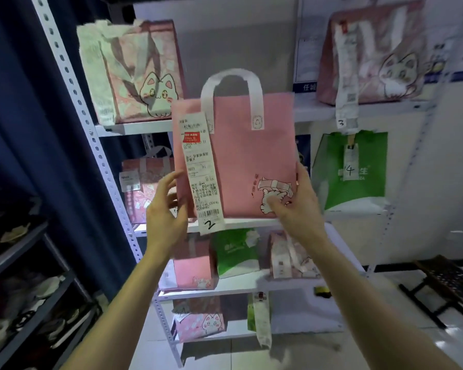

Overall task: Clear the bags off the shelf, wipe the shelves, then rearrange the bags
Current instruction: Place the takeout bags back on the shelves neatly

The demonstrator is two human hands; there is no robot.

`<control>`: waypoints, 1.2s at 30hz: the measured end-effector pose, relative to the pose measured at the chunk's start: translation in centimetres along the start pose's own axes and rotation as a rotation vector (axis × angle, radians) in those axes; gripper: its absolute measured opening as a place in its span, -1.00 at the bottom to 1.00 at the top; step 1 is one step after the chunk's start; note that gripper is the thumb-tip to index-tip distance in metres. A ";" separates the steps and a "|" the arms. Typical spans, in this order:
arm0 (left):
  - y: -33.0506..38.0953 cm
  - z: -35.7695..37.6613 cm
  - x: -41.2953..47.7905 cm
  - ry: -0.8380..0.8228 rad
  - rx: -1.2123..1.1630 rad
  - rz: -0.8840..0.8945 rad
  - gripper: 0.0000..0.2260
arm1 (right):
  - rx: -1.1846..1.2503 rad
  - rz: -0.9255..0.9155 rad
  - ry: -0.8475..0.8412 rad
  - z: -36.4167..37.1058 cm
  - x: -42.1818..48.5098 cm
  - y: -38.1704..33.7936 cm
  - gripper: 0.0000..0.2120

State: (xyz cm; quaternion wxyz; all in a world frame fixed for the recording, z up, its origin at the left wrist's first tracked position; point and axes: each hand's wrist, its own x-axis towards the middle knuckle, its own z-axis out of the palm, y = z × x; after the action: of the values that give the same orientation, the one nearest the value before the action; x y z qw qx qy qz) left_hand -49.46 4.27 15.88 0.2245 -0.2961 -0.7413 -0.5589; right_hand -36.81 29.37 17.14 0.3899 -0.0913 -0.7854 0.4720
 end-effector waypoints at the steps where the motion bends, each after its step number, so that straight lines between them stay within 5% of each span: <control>1: 1.2 0.0 1.0 0.010 -0.013 0.023 -0.44 | 0.013 -0.012 0.016 -0.7 0.8 -1.4 -0.15; 12: 8.3 5.5 20.0 0.023 -0.021 0.219 -0.31 | 0.039 -0.218 0.122 -5.1 19.7 -7.5 -0.16; 18: 3.4 9.7 24.6 0.000 0.086 0.121 -0.35 | -0.213 -0.080 -0.117 -3.0 28.5 -0.8 -0.40; 29: -0.1 11.4 27.1 -0.032 0.389 0.057 -0.34 | -0.430 -0.115 -0.241 -2.1 32.7 2.6 -0.39; 36: 0.3 10.8 26.9 -0.040 0.296 0.073 -0.32 | -0.318 -0.139 -0.242 -3.1 30.8 2.0 -0.37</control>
State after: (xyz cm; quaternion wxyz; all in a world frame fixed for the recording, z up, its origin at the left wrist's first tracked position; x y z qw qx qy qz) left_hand -68.77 19.81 30.99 0.2708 -0.2976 -0.8086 -0.4292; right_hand -56.01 48.30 32.54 0.3052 -0.0400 -0.8955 0.3214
